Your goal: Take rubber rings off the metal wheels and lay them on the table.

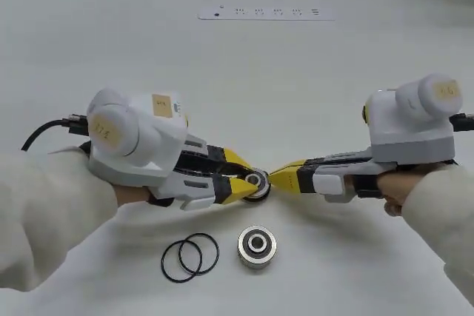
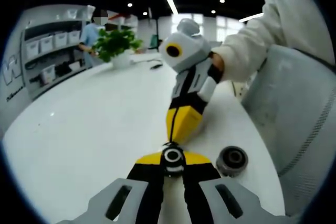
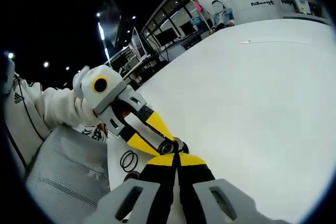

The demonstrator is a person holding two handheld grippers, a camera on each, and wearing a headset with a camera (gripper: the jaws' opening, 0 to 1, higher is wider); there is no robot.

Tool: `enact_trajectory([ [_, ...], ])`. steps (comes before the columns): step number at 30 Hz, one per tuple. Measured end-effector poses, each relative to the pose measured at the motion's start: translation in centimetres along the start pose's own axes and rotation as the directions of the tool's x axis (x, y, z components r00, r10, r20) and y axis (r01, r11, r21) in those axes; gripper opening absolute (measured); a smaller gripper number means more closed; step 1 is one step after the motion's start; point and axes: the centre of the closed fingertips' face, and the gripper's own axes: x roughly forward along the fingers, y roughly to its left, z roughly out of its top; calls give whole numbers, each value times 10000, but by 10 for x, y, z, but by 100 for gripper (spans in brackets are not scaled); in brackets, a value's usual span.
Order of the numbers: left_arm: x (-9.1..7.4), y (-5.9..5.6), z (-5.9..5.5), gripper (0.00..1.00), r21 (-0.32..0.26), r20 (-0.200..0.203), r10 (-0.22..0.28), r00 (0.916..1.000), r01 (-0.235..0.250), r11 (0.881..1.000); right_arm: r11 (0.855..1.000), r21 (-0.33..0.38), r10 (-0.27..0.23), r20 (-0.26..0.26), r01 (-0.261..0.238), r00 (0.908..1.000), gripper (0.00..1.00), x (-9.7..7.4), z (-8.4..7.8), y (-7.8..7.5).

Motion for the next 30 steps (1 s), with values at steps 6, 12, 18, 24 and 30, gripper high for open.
enact_trajectory([
  [6,0,0,0,13,7,-7,-2,10000,2,10000,10000,-81,6,-13,-6,10000,0,1,1,2],
  [12,0,0,0,13,18,-18,-1,10000,1,10000,9998,-188,61,-30,-62,10000,0,2,2,4],
  [18,0,0,0,13,20,-20,5,10000,-5,10000,9996,-287,52,-49,-54,10000,0,2,2,4],
  [24,0,0,0,14,42,-27,27,10000,-27,10000,9987,-512,16,-100,-21,9999,0,3,2,4],
  [30,0,1,0,14,30,-30,43,10000,-43,10000,9979,-642,-1,-141,-8,9999,0,4,2,5],
])
